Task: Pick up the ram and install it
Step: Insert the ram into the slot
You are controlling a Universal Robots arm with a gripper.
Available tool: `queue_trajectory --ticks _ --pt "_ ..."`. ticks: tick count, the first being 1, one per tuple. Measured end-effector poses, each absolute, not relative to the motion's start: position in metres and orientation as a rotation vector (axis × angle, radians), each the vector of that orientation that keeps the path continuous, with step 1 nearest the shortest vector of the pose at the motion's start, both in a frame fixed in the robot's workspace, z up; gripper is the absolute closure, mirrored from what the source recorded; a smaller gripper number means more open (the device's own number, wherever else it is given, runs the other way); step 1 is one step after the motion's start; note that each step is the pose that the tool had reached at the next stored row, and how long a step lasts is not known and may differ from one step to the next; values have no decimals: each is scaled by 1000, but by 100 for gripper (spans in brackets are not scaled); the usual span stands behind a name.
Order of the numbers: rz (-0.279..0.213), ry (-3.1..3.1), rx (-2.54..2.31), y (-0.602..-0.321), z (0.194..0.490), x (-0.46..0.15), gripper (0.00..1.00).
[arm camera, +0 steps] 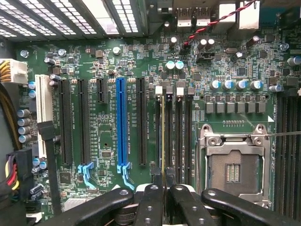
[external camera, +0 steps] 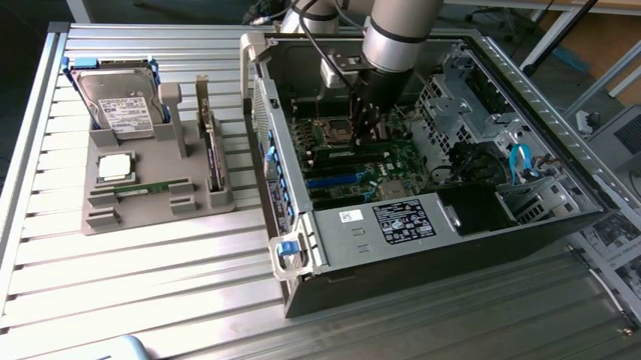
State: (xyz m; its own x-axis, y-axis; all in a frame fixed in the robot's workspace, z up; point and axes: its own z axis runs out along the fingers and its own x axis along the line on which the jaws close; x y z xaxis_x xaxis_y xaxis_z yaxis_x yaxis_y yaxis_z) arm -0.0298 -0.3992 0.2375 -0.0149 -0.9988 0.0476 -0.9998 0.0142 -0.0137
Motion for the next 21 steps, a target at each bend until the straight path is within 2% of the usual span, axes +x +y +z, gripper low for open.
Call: queue_trajectory --ticks 21 --pt "67 -2220 2188 -399 239 -30 88"
